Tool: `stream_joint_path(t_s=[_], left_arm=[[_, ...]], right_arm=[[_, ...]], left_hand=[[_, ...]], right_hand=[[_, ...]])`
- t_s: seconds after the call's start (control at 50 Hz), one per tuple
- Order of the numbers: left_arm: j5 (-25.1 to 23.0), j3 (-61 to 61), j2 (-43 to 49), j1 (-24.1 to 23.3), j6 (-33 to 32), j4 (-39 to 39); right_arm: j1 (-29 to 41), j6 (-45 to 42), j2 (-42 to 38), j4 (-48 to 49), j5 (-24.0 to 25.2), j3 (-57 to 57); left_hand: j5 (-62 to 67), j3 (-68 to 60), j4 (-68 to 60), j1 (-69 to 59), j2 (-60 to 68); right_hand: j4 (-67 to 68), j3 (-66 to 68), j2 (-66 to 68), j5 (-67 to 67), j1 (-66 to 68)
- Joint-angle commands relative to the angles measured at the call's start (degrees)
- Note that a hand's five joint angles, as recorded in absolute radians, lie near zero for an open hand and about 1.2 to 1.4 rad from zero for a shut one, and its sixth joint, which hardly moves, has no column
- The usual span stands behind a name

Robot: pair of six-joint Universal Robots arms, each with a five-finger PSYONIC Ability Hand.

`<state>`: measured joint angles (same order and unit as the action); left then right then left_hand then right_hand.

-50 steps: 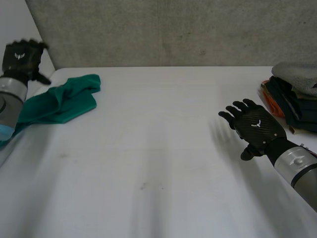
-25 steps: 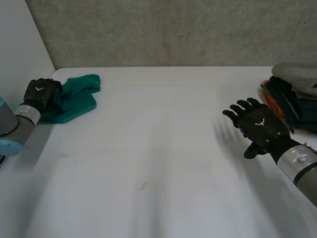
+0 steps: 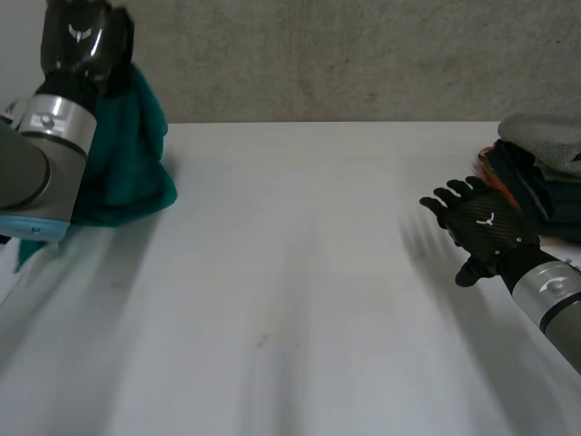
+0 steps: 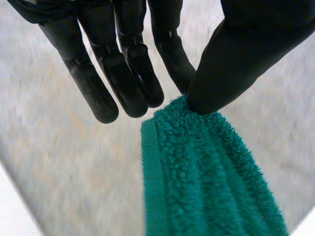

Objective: Fold the laundry.

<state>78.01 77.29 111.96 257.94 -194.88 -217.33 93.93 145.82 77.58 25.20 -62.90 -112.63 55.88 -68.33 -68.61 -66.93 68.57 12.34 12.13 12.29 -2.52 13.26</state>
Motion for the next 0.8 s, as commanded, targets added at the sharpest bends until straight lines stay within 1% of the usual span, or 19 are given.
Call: stream_joint_path(t_s=[0.02,0.1,0.16,0.18,0.22,0.24,0.3,0.32,0.4,0.42,0.44,0.46,0.5,0.58,0.6,0.68,0.72,0.78,0.8], left_arm=[[0.74,5.41,-11.05,-6.12,0.64,6.56],[0.39,6.47,-16.76,-12.18,0.81,9.55],[0.31,6.21,-16.77,-15.17,0.99,9.55],[0.31,5.77,-15.47,-17.62,1.34,9.55],[0.31,5.15,-13.00,-20.53,1.78,9.47],[0.57,4.19,-10.03,-23.33,2.13,9.55],[0.83,3.04,-5.18,-27.30,2.39,9.73],[0.75,2.78,-2.21,-29.66,2.40,9.82],[1.10,2.51,4.05,-33.29,1.96,9.90],[1.10,2.60,5.19,-33.46,1.87,9.99],[1.10,2.77,6.07,-33.47,1.78,10.08],[1.27,3.30,7.13,-33.55,1.34,10.17],[1.88,3.74,7.31,-33.73,0.73,10.26],[7.93,5.85,4.77,-32.59,-1.12,10.87],[11.43,6.98,3.11,-30.59,-1.99,11.13],[19.01,11.20,-1.73,-24.16,-4.19,12.36],[21.04,14.62,-4.71,-21.09,-4.63,13.33],[20.96,18.23,-7.44,-18.62,-4.72,14.47],[20.70,20.68,-8.93,-16.70,-4.72,15.08]], right_arm=[[-0.24,6.91,1.09,-7.24,-1.17,4.16],[-0.15,14.66,1.00,-15.77,-0.82,9.52],[-0.15,18.27,0.91,-20.88,-0.74,12.25],[-0.15,19.06,0.91,-21.85,-0.56,12.61],[-0.24,20.38,0.74,-22.21,-0.73,12.70],[-0.24,20.56,0.73,-21.95,-0.82,12.52],[-0.50,20.74,0.29,-20.10,-0.91,11.47],[-0.59,20.74,0.21,-19.49,-0.91,10.94],[-1.20,19.77,0.12,-17.82,-1.00,9.53],[-1.29,19.68,0.12,-17.64,-1.08,9.36],[-1.29,19.60,0.12,-17.64,-1.09,9.44],[-1.29,19.59,0.12,-17.64,-1.00,9.45],[-1.29,19.42,0.03,-17.55,-0.21,9.45],[-0.59,16.89,-0.06,-17.64,0.14,9.45],[-0.50,16.00,-0.06,-17.73,0.14,9.45],[0.81,9.76,-0.41,-18.34,0.32,9.27],[4.23,6.16,-0.41,-18.52,0.58,9.18],[8.98,3.42,-0.50,-18.96,1.11,9.36],[9.95,2.99,-0.50,-19.13,1.37,9.53]], left_hand=[[14.12,-11.67,-11.39,-13.07,11.43],[14.12,-11.67,-11.39,-13.07,11.43],[14.12,-11.67,-11.39,-13.07,11.43],[14.12,-11.67,-11.39,-13.07,11.43],[14.12,-11.67,-11.39,-13.07,11.43],[14.12,-11.67,-11.39,-13.07,11.43],[14.12,-11.67,-11.39,-13.07,11.43],[14.12,-11.67,-11.39,-13.07,11.43],[14.12,-11.67,-11.39,-13.07,11.43],[13.64,-11.19,-10.92,-12.60,10.95],[4.98,-2.53,-2.25,-3.93,2.29],[-19.42,21.87,22.15,20.47,-22.11],[-33.57,36.02,36.29,34.61,-36.26],[-40.68,43.13,43.40,41.72,-43.36],[-43.69,46.14,46.42,44.74,-46.38],[-43.72,46.17,46.45,44.77,-46.41],[-43.22,45.68,45.95,44.27,-45.91],[-41.71,44.17,44.44,42.76,-44.40],[-39.71,42.16,42.43,40.75,-42.40]], right_hand=[[-2.34,-2.13,-2.29,2.52,-3.26],[-2.34,-2.13,-2.29,2.52,-3.26],[-2.34,-2.13,-2.29,2.52,-3.26],[-2.34,-2.13,-2.29,2.52,-3.26],[-2.34,-2.13,-2.29,2.52,-3.26],[-2.34,-2.13,-2.29,2.52,-3.26],[-2.34,-2.13,-2.29,2.52,-3.26],[-2.34,-2.13,-2.29,2.52,-3.26],[-2.34,-2.13,-2.29,2.52,-3.26],[-2.34,-2.13,-2.29,2.52,-3.26],[-2.34,-2.13,-2.29,2.52,-3.26],[-2.34,-2.13,-2.29,2.52,-3.26],[-2.34,-2.13,-2.29,2.52,-3.26],[-2.34,-2.13,-2.29,2.52,-3.26],[-2.34,-2.13,-2.29,2.52,-3.26],[-2.34,-2.13,-2.29,2.52,-3.26],[-2.34,-2.13,-2.29,2.52,-3.26],[-2.34,-2.13,-2.29,2.52,-3.26],[-2.34,-2.13,-2.29,2.52,-3.26]])
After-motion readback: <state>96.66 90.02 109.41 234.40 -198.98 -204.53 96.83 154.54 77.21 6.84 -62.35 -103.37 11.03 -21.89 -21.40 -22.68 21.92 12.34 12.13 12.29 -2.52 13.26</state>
